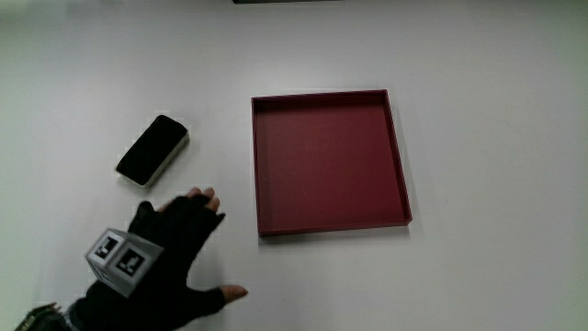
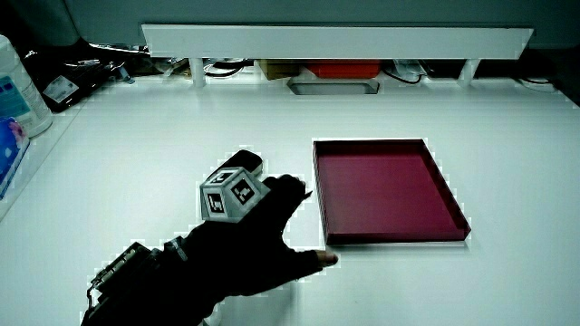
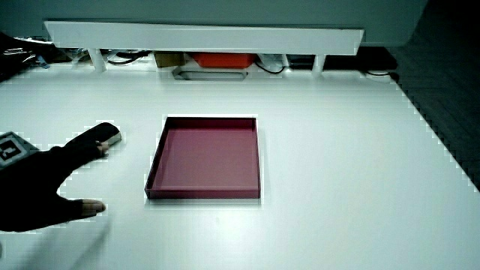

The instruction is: Place eraser

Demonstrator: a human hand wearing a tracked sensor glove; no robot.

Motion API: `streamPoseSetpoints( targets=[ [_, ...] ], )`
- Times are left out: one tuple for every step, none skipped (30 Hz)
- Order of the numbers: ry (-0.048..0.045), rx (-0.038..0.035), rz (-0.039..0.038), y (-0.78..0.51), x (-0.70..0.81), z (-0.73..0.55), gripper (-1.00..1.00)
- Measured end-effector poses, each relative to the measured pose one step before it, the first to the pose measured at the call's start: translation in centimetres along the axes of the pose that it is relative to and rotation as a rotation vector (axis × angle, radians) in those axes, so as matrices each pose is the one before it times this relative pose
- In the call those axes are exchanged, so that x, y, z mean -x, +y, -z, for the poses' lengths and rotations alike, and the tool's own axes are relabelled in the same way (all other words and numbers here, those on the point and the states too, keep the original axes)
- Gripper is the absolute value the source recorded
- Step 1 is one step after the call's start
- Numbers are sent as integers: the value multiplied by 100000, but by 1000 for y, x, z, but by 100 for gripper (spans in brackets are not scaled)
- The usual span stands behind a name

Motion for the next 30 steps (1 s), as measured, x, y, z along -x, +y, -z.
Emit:
streamPoseSetpoints(
  targets=[
    [-8486,1202,-3585,302,755,198,0],
    [-8485,1202,-3585,331,757,130,0],
    [-8485,1202,-3585,359,753,62,0],
    [11346,-4827,328,152,-535,-948,0],
    [-2227,461,-2944,326,316,-216,0],
    [-2227,461,-2944,335,301,-224,0],
    [-1010,-2324,-155,464,513,-94,0],
    [-1932,1206,-969,362,251,-278,0],
    [-1554,-2042,-1235,291,227,-199,0],
    [-2225,-98,-1072,393,305,-64,0],
    [354,1392,-3829,291,98,-203,0],
    [-1052,-1224,790,465,408,-21,0],
    [-34,-1297,767,436,375,39,0],
    [1308,624,-2921,364,239,-12,0],
    [53,-466,-285,406,276,-3,0],
    [751,589,208,532,820,313,0],
    [751,589,208,532,818,316,0],
    [3668,315,-2525,636,954,453,0],
    [-244,120,-2261,208,-157,-276,0],
    [1701,-190,-2374,337,181,-58,0],
    [130,359,-1716,331,184,-12,0],
    [-1391,1246,-1231,289,187,39,0],
    [209,342,-1684,338,266,88,0],
    [224,-125,-2450,328,241,81,0],
    [391,719,-2329,457,442,258,0],
    [479,962,-1006,387,317,215,0],
    [554,265,-1928,298,258,129,0],
    [-948,958,-1179,264,211,106,0],
    [517,1327,-1378,281,172,116,0],
    [-49,1067,-1325,313,251,174,0]
  ],
)
